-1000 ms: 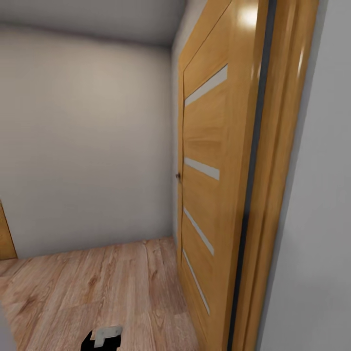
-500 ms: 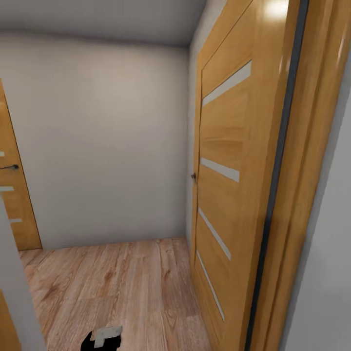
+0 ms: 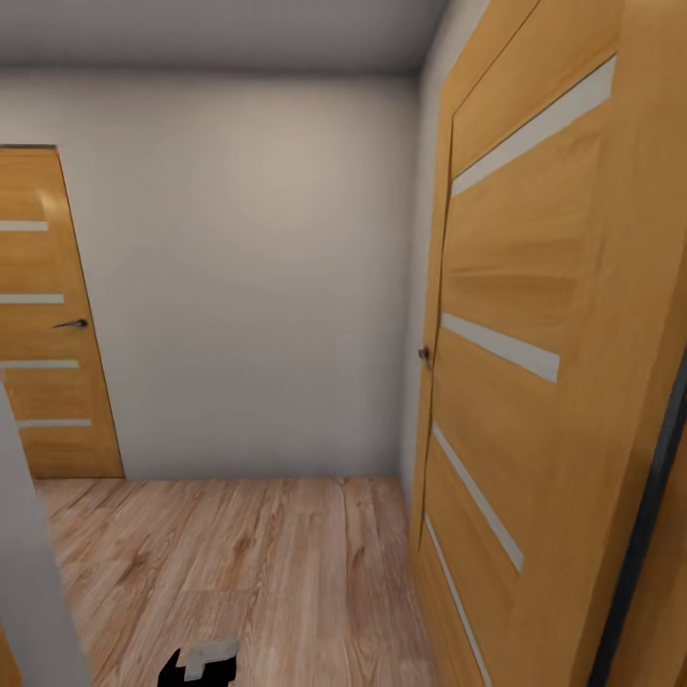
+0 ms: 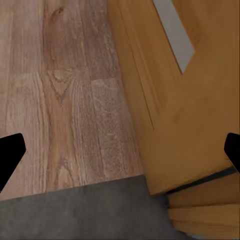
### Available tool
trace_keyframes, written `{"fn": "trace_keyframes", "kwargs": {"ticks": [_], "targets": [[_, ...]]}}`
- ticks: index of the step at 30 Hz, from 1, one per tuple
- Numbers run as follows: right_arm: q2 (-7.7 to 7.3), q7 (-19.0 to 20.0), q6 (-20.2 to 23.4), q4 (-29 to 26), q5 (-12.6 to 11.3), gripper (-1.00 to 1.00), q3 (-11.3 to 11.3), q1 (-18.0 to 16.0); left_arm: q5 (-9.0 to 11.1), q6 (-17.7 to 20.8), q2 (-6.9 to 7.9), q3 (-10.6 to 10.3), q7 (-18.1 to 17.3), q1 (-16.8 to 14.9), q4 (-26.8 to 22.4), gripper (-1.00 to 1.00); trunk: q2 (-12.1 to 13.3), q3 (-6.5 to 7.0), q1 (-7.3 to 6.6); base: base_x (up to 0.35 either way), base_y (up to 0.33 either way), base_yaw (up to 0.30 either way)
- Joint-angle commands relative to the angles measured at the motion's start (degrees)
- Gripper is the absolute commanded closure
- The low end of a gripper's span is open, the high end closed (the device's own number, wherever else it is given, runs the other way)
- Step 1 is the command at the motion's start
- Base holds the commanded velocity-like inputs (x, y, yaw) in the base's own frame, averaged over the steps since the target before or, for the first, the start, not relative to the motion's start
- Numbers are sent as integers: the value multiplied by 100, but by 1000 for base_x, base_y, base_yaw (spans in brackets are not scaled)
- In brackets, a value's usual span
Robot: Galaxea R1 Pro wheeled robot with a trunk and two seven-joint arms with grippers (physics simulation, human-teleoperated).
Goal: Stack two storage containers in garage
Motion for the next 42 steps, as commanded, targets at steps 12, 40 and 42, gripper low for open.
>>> {"fn": "trace_keyframes", "kwargs": {"ticks": [12, 40, 42], "targets": [[-8, -12, -23, 4, 44, -100, 43, 0, 62, -27, 1, -45, 18, 14, 7, -100, -4, -38, 4, 200, -6, 177], [-31, 4, -102, -201, 71, -100, 96, -81, 68, -126, -23, -50, 5, 35, -11, -100, -4, -42, 4, 48, -46, 9], [-32, 3, -142, -266, 69, -100, 95, -124, 74, -132, -88, -46, 9, 48, -11, -100, -4, -42, 4, 0, 0, 0]]}}
